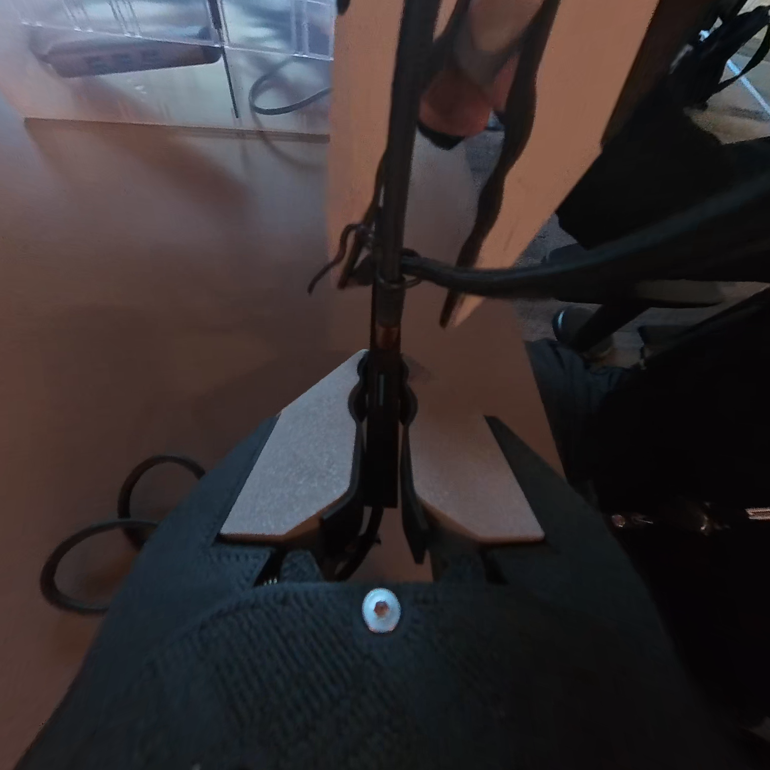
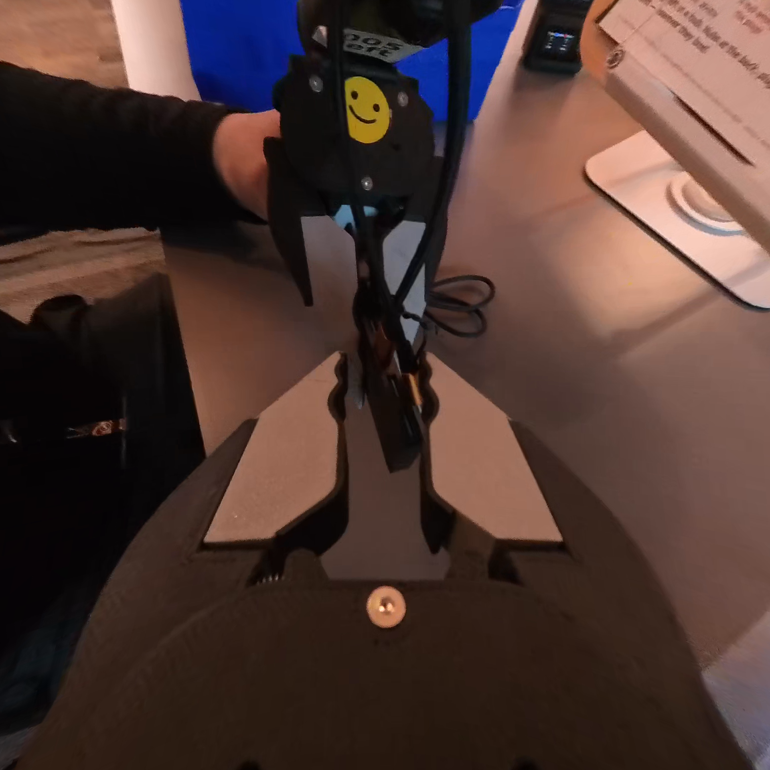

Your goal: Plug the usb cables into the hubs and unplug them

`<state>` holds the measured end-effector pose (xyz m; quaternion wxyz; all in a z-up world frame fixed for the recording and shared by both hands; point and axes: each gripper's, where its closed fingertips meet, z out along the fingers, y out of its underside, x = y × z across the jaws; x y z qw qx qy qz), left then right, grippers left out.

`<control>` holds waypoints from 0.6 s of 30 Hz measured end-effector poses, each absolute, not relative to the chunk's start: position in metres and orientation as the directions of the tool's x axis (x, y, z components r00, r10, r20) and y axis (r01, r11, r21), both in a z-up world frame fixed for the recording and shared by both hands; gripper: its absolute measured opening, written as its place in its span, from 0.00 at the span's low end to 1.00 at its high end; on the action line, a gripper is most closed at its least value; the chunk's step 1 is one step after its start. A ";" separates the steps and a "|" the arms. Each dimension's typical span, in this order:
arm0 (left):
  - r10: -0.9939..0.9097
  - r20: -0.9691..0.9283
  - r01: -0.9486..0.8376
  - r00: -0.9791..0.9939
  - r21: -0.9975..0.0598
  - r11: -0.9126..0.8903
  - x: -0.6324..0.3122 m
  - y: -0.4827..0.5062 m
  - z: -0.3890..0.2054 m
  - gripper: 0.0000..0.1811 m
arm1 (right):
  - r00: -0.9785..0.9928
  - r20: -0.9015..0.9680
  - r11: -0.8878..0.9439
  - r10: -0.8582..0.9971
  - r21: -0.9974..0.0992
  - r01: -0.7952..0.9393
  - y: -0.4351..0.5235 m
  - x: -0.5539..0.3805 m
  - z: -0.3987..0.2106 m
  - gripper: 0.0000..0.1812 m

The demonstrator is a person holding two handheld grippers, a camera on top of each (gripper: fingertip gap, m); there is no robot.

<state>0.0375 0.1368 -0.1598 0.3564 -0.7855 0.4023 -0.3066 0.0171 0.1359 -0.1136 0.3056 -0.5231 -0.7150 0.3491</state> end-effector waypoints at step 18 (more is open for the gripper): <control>-0.854 0.231 -0.439 0.467 -0.778 -0.450 0.040 0.131 -0.167 0.05 | -0.400 -0.179 0.003 0.899 -0.910 0.414 0.131 0.007 -0.122 0.06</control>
